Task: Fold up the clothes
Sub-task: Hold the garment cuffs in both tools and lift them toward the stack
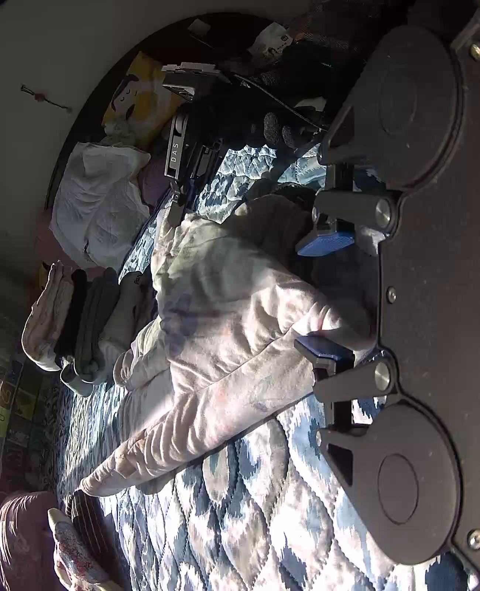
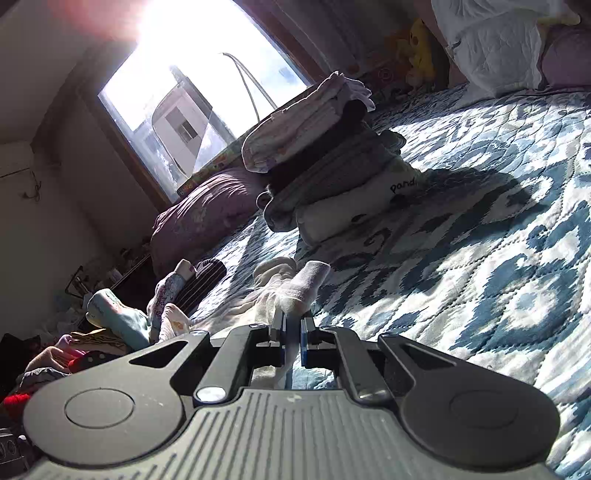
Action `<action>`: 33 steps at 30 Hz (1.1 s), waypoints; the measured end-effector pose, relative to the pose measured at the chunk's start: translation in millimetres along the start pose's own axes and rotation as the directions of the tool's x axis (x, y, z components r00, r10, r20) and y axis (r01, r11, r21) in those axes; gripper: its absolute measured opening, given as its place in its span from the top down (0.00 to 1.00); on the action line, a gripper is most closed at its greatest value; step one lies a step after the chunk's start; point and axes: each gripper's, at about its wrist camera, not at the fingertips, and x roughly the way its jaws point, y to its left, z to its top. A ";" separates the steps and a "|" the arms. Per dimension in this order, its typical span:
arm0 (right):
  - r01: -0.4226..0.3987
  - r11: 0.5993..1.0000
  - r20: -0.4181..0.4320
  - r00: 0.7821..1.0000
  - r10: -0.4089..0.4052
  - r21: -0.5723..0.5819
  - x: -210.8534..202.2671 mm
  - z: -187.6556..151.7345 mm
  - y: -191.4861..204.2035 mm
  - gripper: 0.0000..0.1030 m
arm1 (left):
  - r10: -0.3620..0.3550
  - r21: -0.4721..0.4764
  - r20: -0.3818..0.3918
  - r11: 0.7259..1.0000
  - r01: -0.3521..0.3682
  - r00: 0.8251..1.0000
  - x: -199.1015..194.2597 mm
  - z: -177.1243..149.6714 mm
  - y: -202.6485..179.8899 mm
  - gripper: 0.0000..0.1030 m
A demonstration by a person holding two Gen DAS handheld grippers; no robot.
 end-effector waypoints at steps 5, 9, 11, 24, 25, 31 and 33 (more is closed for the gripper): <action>-0.022 1.000 -0.004 1.000 0.022 0.010 -2.3 0.7 -2.5 0.91 | 0.107 -0.116 0.194 0.990 -0.085 0.975 -13.0 31.4 32.4 0.59; -0.038 0.999 -0.006 0.999 0.038 0.021 -2.9 2.8 -5.0 0.91 | 0.299 -0.205 0.184 0.943 -0.261 0.936 15.9 63.5 73.5 0.73; -0.064 0.998 0.006 0.998 0.064 0.019 -6.7 5.0 -5.6 0.91 | 0.360 -0.225 0.165 0.920 -0.321 0.918 31.4 78.9 91.9 0.77; -0.119 0.991 -0.026 0.992 0.121 0.064 -10.0 7.3 -23.4 0.91 | 0.263 -0.019 0.024 0.965 -0.263 0.964 123.8 139.8 130.5 0.78; -0.114 0.991 -0.034 0.993 0.117 0.067 -7.2 6.0 -23.3 0.91 | 0.260 0.005 0.013 0.965 -0.261 0.965 125.2 141.4 127.7 0.78; -0.102 0.992 -0.052 0.993 0.106 0.076 -0.3 2.5 -23.6 0.91 | 0.258 -0.035 0.062 0.966 -0.257 0.964 110.6 158.7 140.4 0.77; -0.099 0.992 -0.055 0.993 0.104 0.076 0.4 2.3 -24.1 0.91 | 0.276 -0.042 0.054 0.961 -0.274 0.960 115.2 164.1 142.0 0.70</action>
